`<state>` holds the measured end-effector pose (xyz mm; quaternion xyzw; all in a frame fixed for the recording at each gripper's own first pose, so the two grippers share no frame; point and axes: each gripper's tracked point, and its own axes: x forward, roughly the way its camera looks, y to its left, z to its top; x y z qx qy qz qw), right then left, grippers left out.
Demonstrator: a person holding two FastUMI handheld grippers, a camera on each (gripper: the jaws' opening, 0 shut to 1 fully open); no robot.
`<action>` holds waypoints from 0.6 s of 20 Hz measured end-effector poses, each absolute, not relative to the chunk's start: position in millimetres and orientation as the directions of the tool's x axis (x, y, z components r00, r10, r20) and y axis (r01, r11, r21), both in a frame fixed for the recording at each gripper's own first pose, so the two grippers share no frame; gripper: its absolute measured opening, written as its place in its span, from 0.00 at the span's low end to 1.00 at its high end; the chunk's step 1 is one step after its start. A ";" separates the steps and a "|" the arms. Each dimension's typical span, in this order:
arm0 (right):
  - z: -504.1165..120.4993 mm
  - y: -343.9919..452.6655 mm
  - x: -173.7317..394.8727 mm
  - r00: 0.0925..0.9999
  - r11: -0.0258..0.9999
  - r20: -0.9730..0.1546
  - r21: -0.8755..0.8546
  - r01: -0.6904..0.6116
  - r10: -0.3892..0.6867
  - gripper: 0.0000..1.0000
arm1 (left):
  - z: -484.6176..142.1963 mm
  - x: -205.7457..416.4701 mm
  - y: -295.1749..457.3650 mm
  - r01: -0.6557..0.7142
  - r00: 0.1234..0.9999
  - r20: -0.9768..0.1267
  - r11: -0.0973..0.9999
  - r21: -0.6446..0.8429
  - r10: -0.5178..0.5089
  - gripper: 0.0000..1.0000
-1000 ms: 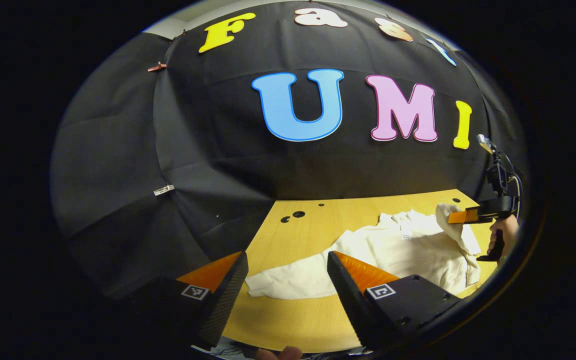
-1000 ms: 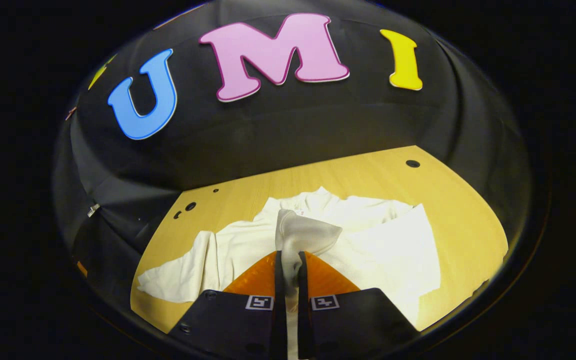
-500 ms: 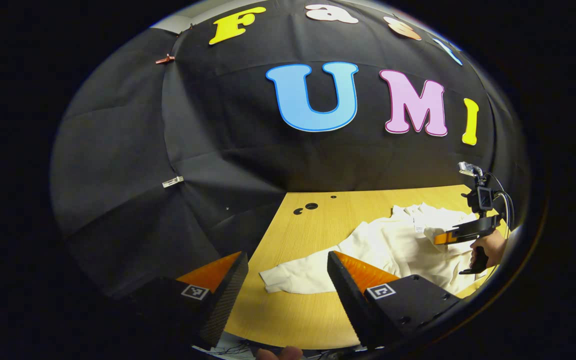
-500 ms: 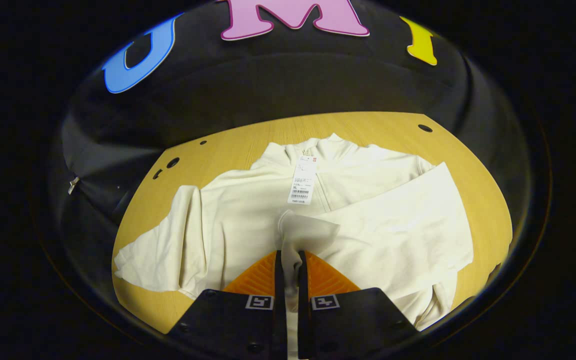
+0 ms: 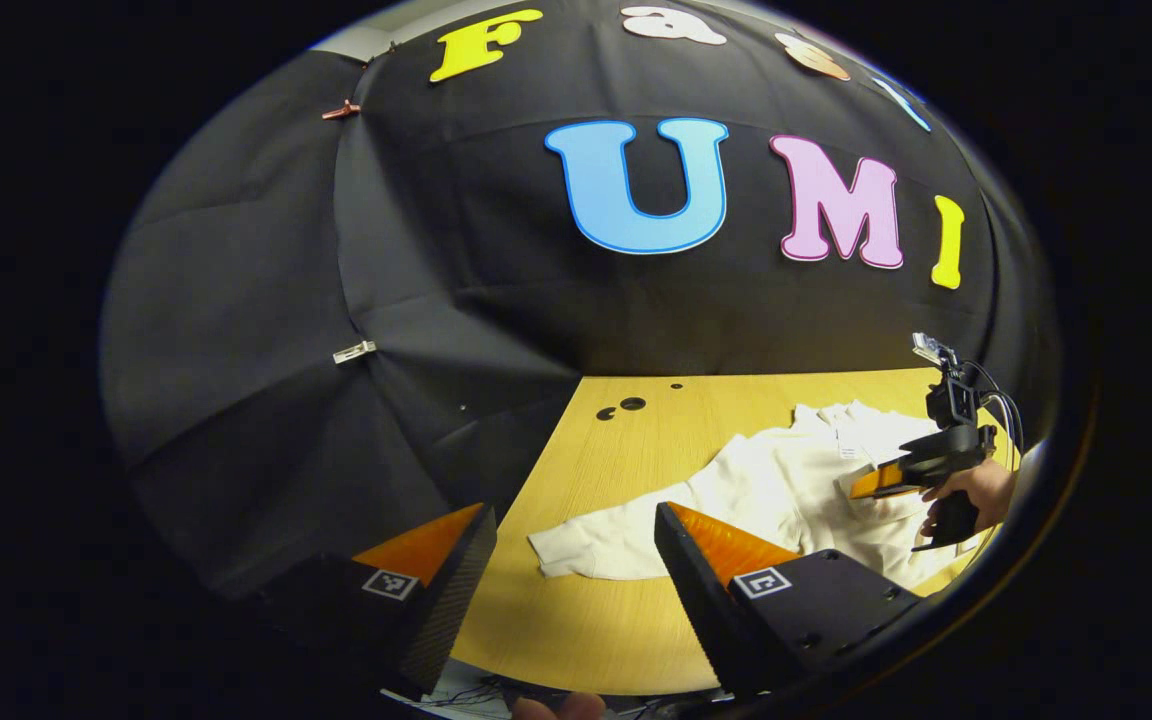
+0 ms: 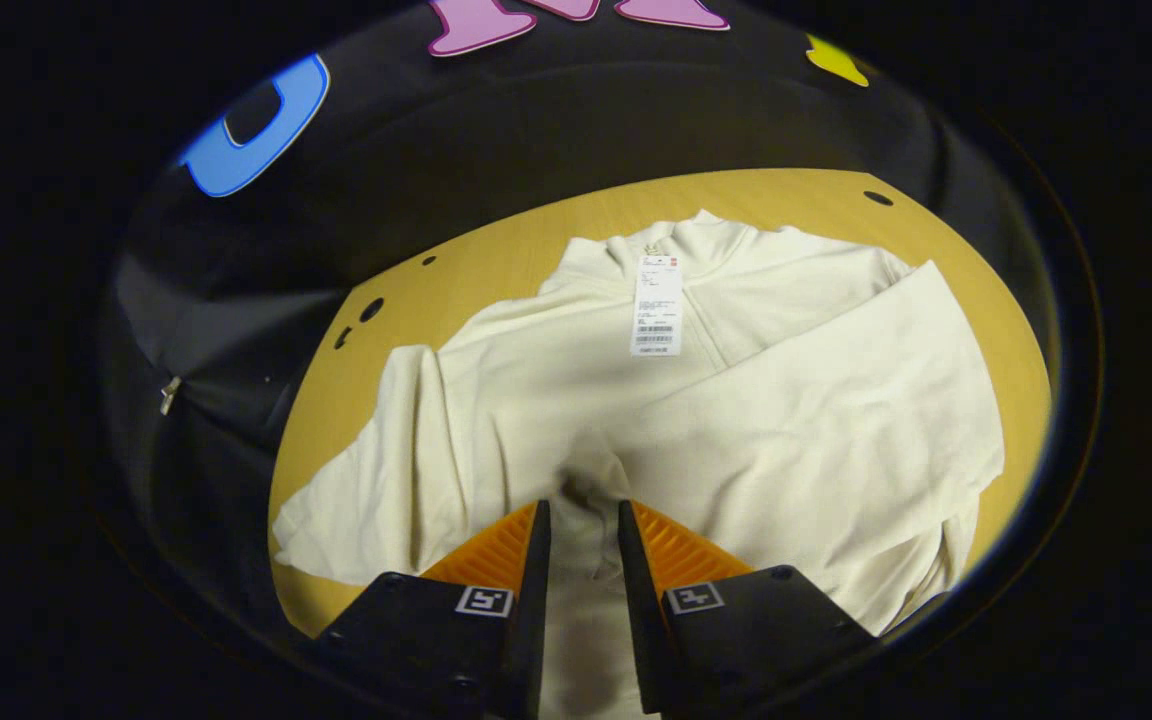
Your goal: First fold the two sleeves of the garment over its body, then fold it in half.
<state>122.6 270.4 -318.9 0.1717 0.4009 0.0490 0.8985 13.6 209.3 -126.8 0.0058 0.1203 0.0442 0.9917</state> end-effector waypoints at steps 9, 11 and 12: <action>-282.1 282.0 74.4 0.658 0.886 -0.650 0.459 -0.057 0.379 0.48 | -179.6 45.5 203.1 -0.063 0.950 -0.304 0.997 0.050 0.075 0.98; -275.1 262.9 62.1 0.668 0.898 -0.652 0.437 -0.056 0.359 0.47 | -194.9 55.8 209.2 -0.083 0.941 -0.325 0.996 0.044 0.093 0.98; -271.9 253.2 54.9 0.671 0.902 -0.653 0.428 -0.057 0.351 0.47 | -204.4 62.0 211.0 -0.093 0.934 -0.341 0.995 0.048 0.103 0.98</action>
